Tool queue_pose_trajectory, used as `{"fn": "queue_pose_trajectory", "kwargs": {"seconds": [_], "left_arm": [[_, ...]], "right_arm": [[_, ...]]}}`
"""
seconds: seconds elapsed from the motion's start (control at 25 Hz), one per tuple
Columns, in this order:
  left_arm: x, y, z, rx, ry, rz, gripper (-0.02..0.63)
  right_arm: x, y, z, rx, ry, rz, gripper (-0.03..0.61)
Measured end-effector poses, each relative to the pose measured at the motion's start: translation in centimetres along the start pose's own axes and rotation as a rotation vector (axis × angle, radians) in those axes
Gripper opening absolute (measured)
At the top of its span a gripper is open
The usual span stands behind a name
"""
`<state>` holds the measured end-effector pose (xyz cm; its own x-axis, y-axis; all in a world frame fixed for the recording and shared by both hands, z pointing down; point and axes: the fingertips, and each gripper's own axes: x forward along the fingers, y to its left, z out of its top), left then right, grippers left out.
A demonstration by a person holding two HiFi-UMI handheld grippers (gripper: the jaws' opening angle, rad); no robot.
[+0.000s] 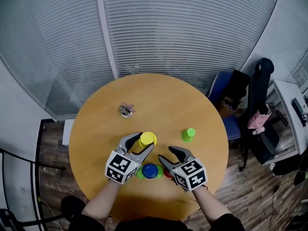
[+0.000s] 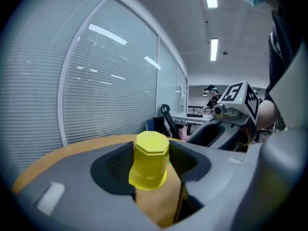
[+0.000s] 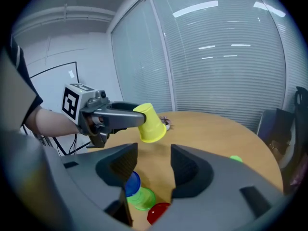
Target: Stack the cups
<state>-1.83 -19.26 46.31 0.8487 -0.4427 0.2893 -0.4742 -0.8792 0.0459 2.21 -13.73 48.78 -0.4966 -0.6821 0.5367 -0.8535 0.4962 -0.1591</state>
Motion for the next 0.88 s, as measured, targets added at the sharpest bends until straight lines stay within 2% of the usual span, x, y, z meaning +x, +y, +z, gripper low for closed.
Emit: {"fn": "queue_pose_trajectory", "kwargs": {"seconds": [0.44, 0.88], "left_arm": [[-2.3, -8.8, 2.2, -0.024, -0.031, 0.031, 0.236], [-1.7, -15.0, -1.7, -0.108, 0.002, 0.148, 0.236]], "right_arm": [[-5.6, -0.6, -2.9, 0.015, -0.023, 0.019, 0.216], [-7.6, -1.3, -7.2, -0.004, 0.029, 0.079, 0.216]]}}
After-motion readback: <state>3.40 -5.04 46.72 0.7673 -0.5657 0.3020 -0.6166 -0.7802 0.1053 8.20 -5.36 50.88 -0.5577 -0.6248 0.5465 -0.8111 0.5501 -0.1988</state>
